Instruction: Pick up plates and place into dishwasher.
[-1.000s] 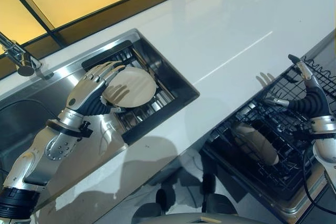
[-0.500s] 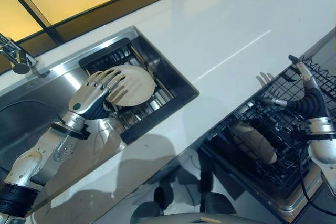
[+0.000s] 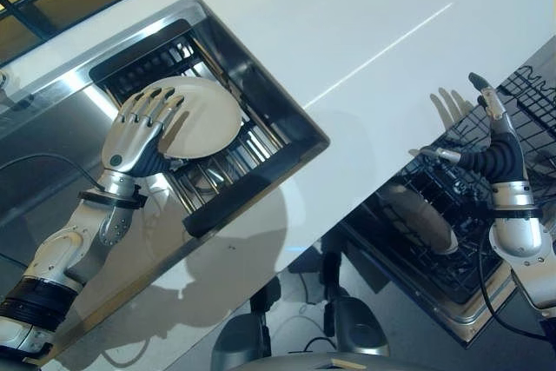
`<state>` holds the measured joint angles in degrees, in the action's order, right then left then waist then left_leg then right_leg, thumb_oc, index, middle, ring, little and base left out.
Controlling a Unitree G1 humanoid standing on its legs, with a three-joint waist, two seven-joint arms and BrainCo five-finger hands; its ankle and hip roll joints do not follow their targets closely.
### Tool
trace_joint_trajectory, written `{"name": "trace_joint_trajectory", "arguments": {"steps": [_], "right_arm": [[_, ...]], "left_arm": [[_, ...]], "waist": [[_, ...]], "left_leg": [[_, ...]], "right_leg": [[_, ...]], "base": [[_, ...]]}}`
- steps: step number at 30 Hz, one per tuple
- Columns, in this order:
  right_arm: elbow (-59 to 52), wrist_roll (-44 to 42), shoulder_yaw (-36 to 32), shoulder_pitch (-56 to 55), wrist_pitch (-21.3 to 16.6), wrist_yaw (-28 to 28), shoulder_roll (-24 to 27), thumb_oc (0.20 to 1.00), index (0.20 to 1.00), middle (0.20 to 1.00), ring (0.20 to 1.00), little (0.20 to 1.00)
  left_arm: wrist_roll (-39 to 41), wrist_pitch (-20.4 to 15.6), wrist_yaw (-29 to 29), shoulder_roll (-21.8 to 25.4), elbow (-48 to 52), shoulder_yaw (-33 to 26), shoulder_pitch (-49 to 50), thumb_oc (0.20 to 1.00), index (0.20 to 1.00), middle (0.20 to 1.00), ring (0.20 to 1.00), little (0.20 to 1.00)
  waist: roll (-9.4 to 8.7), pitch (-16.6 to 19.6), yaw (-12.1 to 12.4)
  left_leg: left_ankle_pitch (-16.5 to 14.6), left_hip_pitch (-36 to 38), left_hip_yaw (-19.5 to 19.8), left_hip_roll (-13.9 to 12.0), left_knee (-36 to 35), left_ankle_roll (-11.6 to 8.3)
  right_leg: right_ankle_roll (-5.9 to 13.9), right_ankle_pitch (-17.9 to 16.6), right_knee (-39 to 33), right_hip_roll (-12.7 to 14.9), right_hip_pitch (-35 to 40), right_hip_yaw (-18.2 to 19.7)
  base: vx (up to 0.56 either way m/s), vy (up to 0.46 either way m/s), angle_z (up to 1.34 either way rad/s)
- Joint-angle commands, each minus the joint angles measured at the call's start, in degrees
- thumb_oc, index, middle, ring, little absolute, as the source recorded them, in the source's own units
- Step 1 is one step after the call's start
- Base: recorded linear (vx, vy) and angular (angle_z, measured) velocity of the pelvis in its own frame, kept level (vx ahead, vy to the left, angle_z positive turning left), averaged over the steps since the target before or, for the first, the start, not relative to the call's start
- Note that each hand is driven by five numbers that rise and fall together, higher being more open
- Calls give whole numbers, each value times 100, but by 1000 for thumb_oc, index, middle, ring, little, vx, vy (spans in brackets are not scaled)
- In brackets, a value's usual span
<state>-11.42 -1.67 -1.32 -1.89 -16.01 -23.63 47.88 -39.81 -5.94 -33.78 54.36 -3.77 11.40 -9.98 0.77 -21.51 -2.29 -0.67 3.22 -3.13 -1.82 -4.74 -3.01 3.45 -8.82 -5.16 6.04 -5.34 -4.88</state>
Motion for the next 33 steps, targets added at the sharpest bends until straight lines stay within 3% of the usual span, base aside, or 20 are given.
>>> {"name": "trace_joint_trajectory", "arguments": {"steps": [1,15,23,26,27,33], "right_arm": [[-191,92,32,387,-236,-210,79,1000,1000,1000,1000,1000],[-292,256,11,759,-184,-187,13,1000,1000,1000,1000,1000],[-183,325,23,967,-257,-209,-12,1000,1000,1000,1000,1000],[-176,353,47,1037,-234,-252,-25,1000,1000,1000,1000,1000],[-169,363,44,1056,-233,-259,-29,1000,1000,1000,1000,1000],[-141,400,-11,1126,-252,-182,-104,1000,1000,1000,1000,1000]], "left_arm": [[-203,156,-371,-19,-265,46,-609,1000,1000,1000,1000,1000],[-728,114,318,251,-164,564,-1011,1000,1000,1000,1000,1000],[-1425,887,3,367,-400,821,-1220,1000,1000,1000,1000,1000],[-1537,1215,-120,320,-464,890,-1251,357,357,357,357,357],[-1559,1286,-244,285,-544,869,-1231,200,200,200,200,200],[-1606,1468,-683,119,-853,757,-1241,200,200,200,200,200]], "waist": [[-108,178,-28],[-24,-95,-95],[-14,-231,-121],[-25,-282,-117],[-31,-295,-113],[-42,-306,-114]], "left_leg": [[305,-835,94,-92,42,-44],[314,-1180,35,-80,132,-44],[295,-1347,17,-51,207,-30],[300,-1377,15,-43,182,-16],[303,-1382,15,-37,165,-9],[300,-1392,13,-8,145,7]], "right_leg": [[967,592,653,466,-118,373],[922,570,753,464,-490,431],[879,534,802,454,-672,442],[876,505,790,445,-728,451],[870,498,782,442,-744,453],[833,497,788,445,-794,436]], "base": [[-43,-11,-1],[-47,3,-5],[-15,-2,0],[-21,-6,-1],[-30,-5,-3],[0,0,0]]}}
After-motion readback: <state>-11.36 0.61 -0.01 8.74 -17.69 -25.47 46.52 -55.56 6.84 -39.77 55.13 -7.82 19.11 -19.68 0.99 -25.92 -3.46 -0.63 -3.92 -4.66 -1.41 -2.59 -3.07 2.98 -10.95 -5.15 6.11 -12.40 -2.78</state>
